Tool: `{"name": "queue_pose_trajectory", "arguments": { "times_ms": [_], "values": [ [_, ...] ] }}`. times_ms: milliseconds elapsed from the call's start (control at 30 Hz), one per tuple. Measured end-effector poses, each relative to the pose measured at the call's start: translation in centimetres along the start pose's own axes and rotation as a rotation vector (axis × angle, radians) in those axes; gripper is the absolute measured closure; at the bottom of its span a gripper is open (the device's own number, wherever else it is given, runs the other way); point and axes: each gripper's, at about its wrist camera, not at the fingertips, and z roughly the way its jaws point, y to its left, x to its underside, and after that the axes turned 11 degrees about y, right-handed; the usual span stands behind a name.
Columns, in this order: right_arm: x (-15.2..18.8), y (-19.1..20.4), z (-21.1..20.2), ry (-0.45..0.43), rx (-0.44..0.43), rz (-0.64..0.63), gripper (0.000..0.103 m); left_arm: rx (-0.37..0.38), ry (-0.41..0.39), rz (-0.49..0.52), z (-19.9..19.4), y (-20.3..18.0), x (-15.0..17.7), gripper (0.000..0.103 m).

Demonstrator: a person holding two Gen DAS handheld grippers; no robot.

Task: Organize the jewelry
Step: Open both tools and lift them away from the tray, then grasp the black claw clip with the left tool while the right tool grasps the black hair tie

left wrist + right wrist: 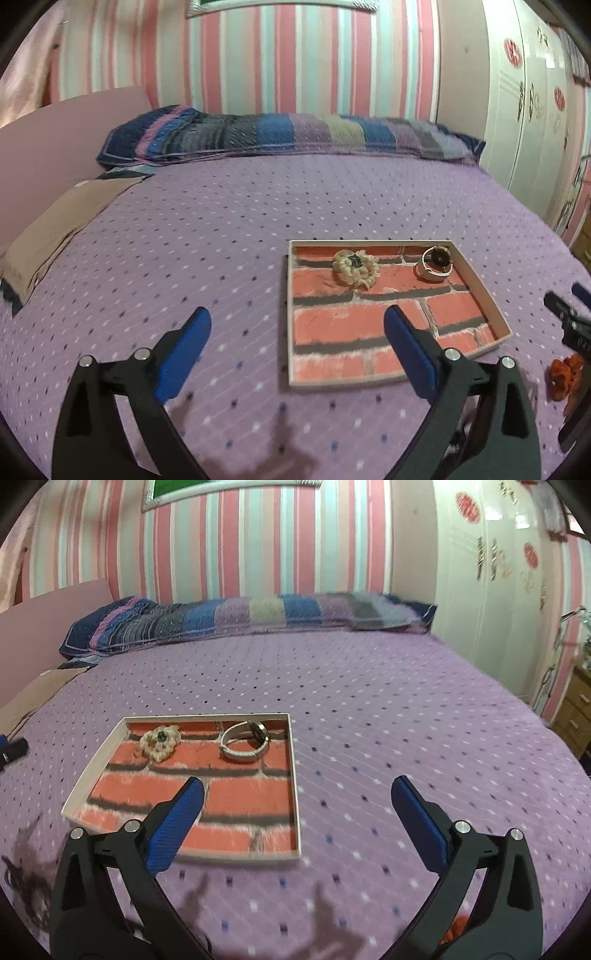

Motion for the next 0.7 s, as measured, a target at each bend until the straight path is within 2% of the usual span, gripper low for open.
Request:
{"name": "queue_pose_trajectory", "arguments": {
  "times_ms": [200,300,433,567,700],
  "values": [
    [5.1,0.5,-3.7,-0.018,0.017,0.028,0.004,-0.031,-0.031,-0.024,-4.0,1.8,5.0,0.008],
    [7.3,1.1,-5.1,-0.031,0.013,0.041,0.004,-0.043,-0.022,-0.026,-4.9,2.7,7.3,0.008],
    [9.0,2.5,-5.5,-0.018,0.009,0.019,0.004,-0.045,0.013,-0.066,-4.8,4.4,10.0,0.008],
    [9.5,3.4,-5.7,-0.007,-0.014,0.018,0.004,-0.064,0.031,-0.075,-4.8,5.5,11.6,0.008],
    [10.1,4.3,-5.7,-0.003,-0.044,0.020,0.004,-0.045,0.049,-0.082,-4.5,6.1,12.8,0.008]
  ]
}}
